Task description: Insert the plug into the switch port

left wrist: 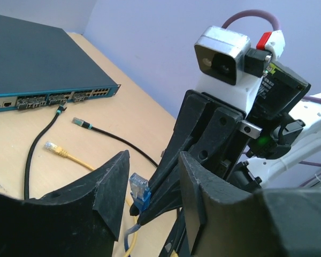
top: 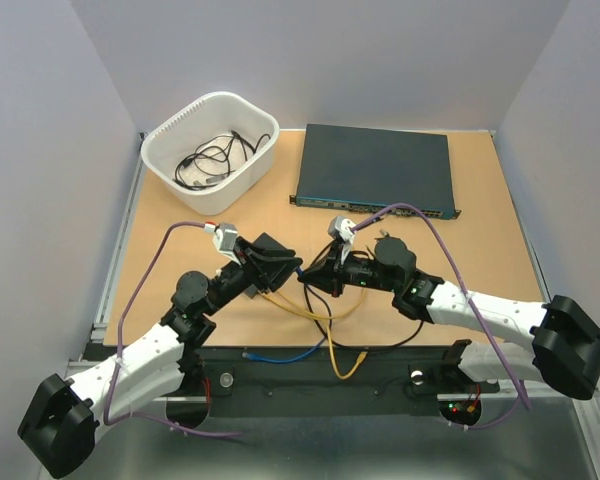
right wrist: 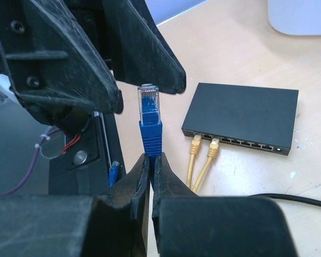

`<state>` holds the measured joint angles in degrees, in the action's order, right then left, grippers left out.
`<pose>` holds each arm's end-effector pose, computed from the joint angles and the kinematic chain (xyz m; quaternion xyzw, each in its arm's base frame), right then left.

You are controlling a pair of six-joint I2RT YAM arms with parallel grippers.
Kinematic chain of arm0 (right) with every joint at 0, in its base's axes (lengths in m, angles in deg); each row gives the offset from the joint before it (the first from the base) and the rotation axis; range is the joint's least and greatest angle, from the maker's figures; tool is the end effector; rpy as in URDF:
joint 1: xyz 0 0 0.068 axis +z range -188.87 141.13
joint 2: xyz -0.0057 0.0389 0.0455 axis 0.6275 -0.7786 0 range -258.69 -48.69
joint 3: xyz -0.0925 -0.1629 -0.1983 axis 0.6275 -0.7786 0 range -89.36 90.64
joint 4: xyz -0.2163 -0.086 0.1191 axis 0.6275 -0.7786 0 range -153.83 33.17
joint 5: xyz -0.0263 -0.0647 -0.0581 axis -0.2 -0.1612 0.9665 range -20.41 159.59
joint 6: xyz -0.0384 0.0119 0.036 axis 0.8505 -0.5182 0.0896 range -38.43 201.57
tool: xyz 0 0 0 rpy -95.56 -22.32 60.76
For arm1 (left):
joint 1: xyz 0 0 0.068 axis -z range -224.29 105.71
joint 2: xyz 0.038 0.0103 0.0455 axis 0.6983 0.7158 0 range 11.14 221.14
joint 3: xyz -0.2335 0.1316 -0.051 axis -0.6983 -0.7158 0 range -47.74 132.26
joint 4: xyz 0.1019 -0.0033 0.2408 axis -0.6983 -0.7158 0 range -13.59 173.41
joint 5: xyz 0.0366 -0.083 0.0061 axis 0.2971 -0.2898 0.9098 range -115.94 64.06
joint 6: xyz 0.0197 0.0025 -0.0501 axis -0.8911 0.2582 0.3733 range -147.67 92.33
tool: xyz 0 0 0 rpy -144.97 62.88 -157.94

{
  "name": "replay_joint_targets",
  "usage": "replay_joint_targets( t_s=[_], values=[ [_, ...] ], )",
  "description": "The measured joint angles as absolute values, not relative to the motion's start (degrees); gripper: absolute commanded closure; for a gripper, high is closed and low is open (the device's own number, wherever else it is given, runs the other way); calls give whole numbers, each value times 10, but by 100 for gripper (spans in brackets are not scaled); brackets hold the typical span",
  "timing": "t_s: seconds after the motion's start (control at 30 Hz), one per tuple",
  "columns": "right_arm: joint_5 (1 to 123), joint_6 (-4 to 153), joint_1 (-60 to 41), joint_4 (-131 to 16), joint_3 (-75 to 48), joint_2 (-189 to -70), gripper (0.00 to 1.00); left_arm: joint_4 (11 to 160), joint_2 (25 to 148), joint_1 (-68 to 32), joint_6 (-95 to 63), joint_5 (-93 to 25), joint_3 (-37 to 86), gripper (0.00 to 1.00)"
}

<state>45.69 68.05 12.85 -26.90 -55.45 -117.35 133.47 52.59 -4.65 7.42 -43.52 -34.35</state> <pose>0.1532 0.2174 0.2600 -0.3681 0.6347 0.4853 0.4755 0.1215 -0.1147 0.2665 0.1486 0.5471 -0.5652 0.5993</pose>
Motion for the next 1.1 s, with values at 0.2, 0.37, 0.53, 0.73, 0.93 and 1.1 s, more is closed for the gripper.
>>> replay_joint_targets(
  t_s=[0.2, 0.37, 0.53, 0.73, 0.93, 1.1],
  values=[
    [451, 678, 125, -264, -555, -1174, 100, 1338, 529, -47, 72, -440, -353, 57],
    [449, 676, 124, -264, -555, -1174, 100, 1341, 536, -47, 70, -442, -353, 72],
    [445, 674, 122, -264, -555, -1174, 100, 1342, 541, -48, 66, -440, -353, 89],
    [442, 671, 121, -264, -555, -1174, 100, 1342, 541, -49, 66, -440, -353, 100],
    [441, 667, 117, -267, -555, -1174, 79, 1318, 538, -49, 68, -428, -348, 100],
    [463, 661, 117, -269, -550, -1174, 47, 1201, 550, -47, 83, -376, -290, 100]
  ],
)
